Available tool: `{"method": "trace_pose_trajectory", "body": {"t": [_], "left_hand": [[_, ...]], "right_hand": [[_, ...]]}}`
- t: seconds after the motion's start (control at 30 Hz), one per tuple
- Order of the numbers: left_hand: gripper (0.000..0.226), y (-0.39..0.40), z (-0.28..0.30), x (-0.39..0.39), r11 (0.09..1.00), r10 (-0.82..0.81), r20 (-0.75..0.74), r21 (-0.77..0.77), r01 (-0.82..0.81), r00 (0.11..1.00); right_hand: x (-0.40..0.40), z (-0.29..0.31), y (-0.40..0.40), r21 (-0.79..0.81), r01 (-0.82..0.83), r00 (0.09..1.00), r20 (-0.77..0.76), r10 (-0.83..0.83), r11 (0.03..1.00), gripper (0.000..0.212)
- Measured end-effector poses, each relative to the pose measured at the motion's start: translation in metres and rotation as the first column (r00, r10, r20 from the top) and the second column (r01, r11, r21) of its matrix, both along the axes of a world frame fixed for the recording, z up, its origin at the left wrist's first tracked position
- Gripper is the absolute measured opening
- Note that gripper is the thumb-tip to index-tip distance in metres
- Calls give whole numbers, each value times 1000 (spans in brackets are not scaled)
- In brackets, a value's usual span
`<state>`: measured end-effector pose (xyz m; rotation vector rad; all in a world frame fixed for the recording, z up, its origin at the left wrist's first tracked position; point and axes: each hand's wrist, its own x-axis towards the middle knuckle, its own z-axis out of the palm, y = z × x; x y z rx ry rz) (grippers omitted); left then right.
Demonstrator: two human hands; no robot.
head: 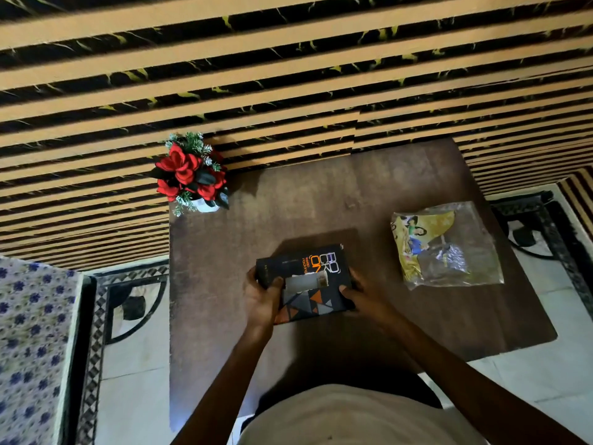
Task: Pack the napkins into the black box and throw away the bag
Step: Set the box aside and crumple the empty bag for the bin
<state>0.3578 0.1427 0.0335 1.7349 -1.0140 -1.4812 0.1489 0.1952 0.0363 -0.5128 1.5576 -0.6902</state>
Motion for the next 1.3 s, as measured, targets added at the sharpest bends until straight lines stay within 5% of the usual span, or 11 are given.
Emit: {"method": "trace_pose_trajectory", "body": {"t": [0.23, 0.4, 0.57, 0.73, 0.93, 1.0, 1.13, 1.3], "left_hand": [[59, -113, 25, -37, 986, -163, -71, -50, 159, 984], [71, -179, 40, -67, 985, -170, -193, -72, 158, 967], [68, -225, 32, -82, 984, -173, -107, -67, 167, 979], [61, -253, 19, -83, 974, -228, -190, -57, 221, 955], [60, -270, 4, -84, 976, -216, -116, -2, 217, 970], [64, -270, 6, -85, 967, -255, -8, -12, 255, 967], [72, -247, 10, -97, 950, -136, 563, -158, 268, 815], [47, -192, 8, -127, 694, -159, 800, -327, 642, 579]], "right_hand": [[-35, 18, -112, -79, 239, 954, -167, -249, 968, 42], [-60, 24, -182, -133, 205, 957, -178, -227, 970, 30], [-75, 19, -228, -97, 216, 957, -174, -230, 972, 47], [-82, 10, -254, -63, 201, 957, -202, -210, 977, 44], [-87, 4, -268, -40, 117, 964, -237, -123, 992, 39], [-90, 7, -265, -40, 60, 961, -268, -68, 997, 37], [-97, 15, -230, -122, -26, 897, -440, -31, 992, 34], [-117, 14, -149, -179, -124, 824, -566, 1, 976, 34]]}}
